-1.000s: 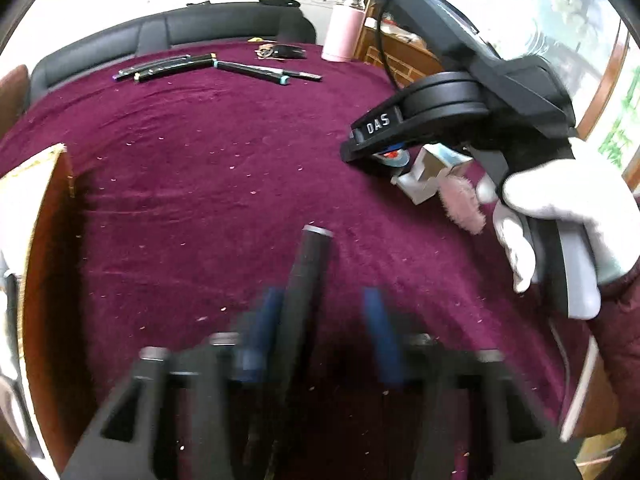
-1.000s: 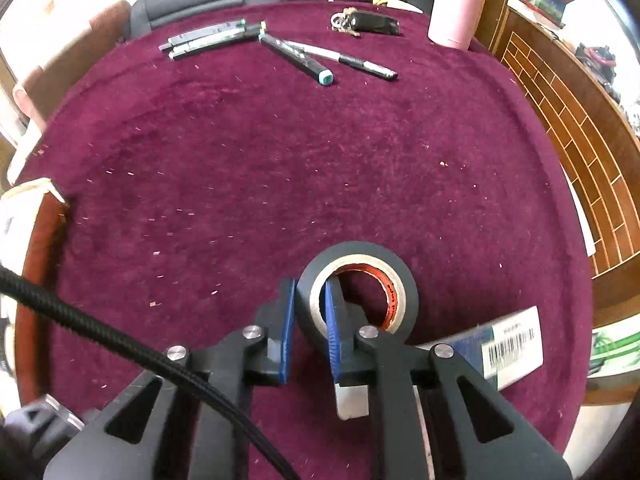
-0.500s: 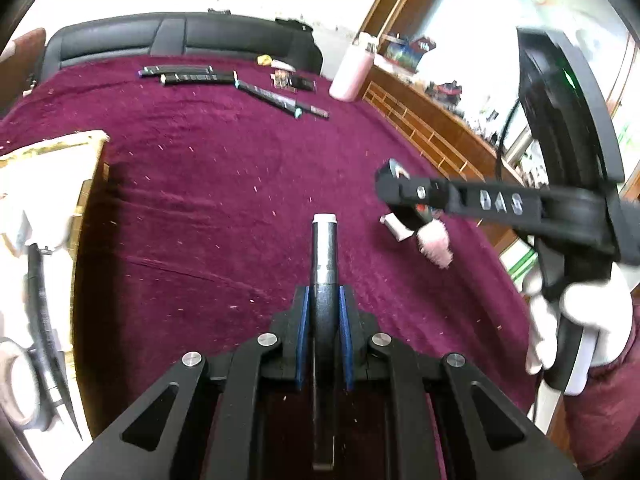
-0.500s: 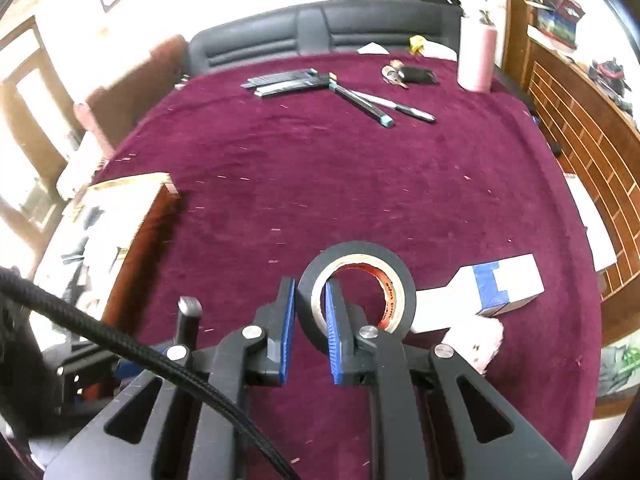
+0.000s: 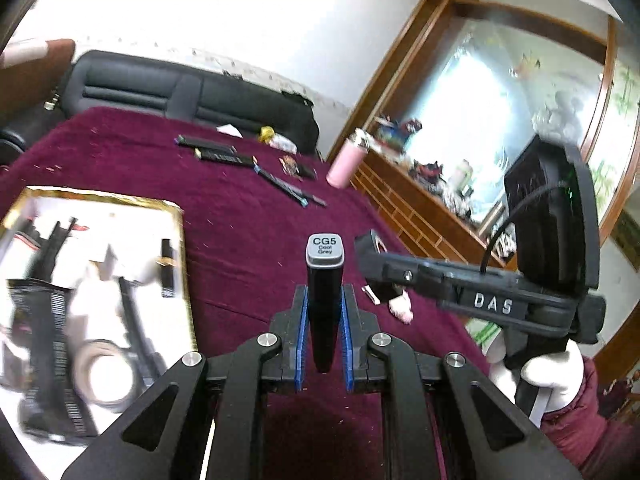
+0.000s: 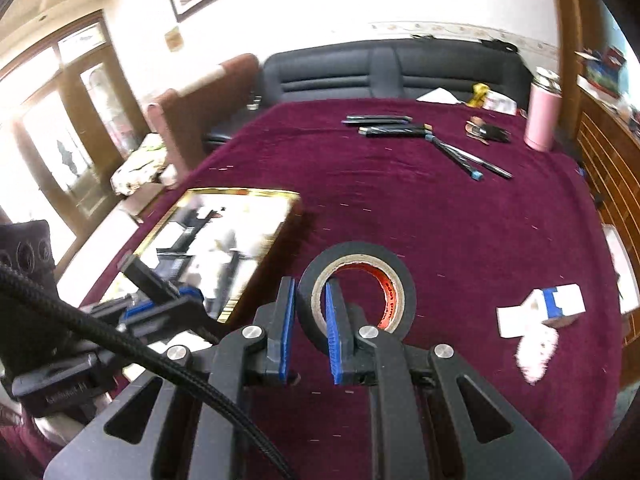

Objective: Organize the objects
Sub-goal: 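Carry the marker and tape roll over the tray and open both grippers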

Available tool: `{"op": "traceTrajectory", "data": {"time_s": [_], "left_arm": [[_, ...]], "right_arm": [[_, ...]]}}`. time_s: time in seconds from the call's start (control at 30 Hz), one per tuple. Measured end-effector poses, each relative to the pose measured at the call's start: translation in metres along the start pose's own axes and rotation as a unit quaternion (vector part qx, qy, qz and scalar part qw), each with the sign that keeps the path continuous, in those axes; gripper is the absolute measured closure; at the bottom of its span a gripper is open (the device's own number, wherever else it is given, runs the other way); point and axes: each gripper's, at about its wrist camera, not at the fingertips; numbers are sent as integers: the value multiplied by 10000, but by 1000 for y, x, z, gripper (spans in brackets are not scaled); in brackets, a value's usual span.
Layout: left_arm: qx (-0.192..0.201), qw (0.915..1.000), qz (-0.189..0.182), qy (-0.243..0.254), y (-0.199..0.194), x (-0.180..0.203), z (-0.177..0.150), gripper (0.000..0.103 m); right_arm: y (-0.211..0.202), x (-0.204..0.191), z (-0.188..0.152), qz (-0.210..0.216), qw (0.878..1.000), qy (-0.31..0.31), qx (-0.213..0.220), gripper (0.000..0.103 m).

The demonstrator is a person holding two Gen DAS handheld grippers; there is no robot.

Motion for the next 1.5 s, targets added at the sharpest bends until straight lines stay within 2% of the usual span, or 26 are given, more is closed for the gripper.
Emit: {"op": "traceTrajectory", "data": {"time_s": [0.13, 0.27, 0.5, 0.67, 0.8, 1.13, 1.5], "left_arm": [[260, 9995, 139, -122, -39, -20, 10, 92], [415, 9978, 450, -259, -79, -46, 11, 92], [251, 9933, 1096, -255, -109, -84, 4, 92], [-211, 9906, 1329, -229, -94, -104, -5, 92], [-543, 9890, 1368, -155, -77, -110, -3, 92], [-885, 9869, 1337, -178, -37, -122, 18, 90], [-1176, 9796, 1619, -152, -5, -128, 6, 90]], "right_arm": [[5, -29, 8, 324, 9993, -175, 69, 90], [19, -58, 12, 726, 9968, -334, 41, 90], [56, -103, 4, 1402, 9885, -510, -266, 90], [75, -128, -9, 1689, 9822, -600, -562, 90], [89, -139, -20, 1709, 9799, -670, -776, 90], [112, -145, -31, 1533, 9774, -855, -1177, 90], [119, -151, -42, 1376, 9762, -1068, -1292, 89]]}}
Point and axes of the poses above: each gripper's, at about its wrist camera, not at the fingertips, and y roughly the way its jaws point, x to its right, z to its top, and after that the axes turned 15 degrees about -y, right-handed
